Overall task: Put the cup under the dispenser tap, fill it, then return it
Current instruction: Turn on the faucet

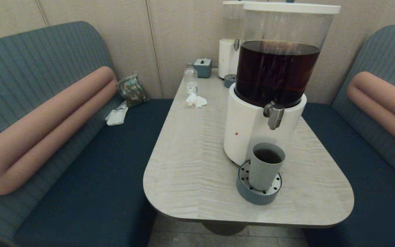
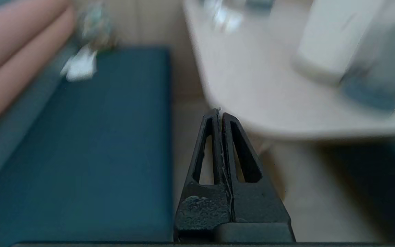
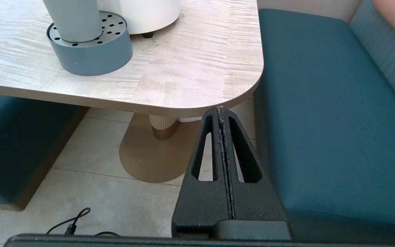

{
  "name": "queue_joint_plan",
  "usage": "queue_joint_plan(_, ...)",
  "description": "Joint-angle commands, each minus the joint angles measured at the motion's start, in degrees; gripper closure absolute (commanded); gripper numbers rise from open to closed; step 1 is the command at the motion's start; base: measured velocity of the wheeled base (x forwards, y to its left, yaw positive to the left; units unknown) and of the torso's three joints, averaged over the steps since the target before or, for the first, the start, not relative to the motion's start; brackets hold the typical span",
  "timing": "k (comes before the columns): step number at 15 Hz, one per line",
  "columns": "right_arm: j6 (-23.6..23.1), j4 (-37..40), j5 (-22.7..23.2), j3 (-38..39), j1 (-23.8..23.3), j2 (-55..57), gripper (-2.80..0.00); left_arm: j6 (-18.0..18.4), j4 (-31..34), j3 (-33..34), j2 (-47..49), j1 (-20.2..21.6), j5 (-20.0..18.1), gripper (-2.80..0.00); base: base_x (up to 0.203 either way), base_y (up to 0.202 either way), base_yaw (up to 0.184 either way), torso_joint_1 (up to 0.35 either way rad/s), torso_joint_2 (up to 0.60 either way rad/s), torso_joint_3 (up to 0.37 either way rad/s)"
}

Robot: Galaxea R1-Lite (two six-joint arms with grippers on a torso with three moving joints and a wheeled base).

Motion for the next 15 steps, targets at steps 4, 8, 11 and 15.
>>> queue_joint_plan(4, 0.0, 0.0, 0.0, 0.0, 0.0, 0.0, 0.00, 0.2, 4.7, 0.2, 0.1, 0.0, 5.3, 0.00, 0.000, 0.000, 0.000, 0.000, 0.00, 0.000)
queue_joint_plan(8, -1.1, 0.1, 0.0, 0.1, -0.1, -0.1, 0.00, -0.8, 5.5, 1.6, 0.1, 0.1, 10.3, 0.00, 0.000, 0.000, 0.000, 0.000, 0.00, 0.000)
queue_joint_plan(11, -5.6, -0.1, 0.1, 0.1, -0.1, -0.1, 0.00, -0.8, 4.0, 2.0, 0.1, 0.1, 10.3, 0.00, 0.000, 0.000, 0.000, 0.000, 0.00, 0.000)
queue_joint_plan(15, -3.4, 4.2, 0.7, -12.8, 0.0, 6.8, 0.00, -1.0, 3.6, 2.1, 0.1, 0.1, 10.3, 0.00, 0.000, 0.000, 0.000, 0.000, 0.00, 0.000)
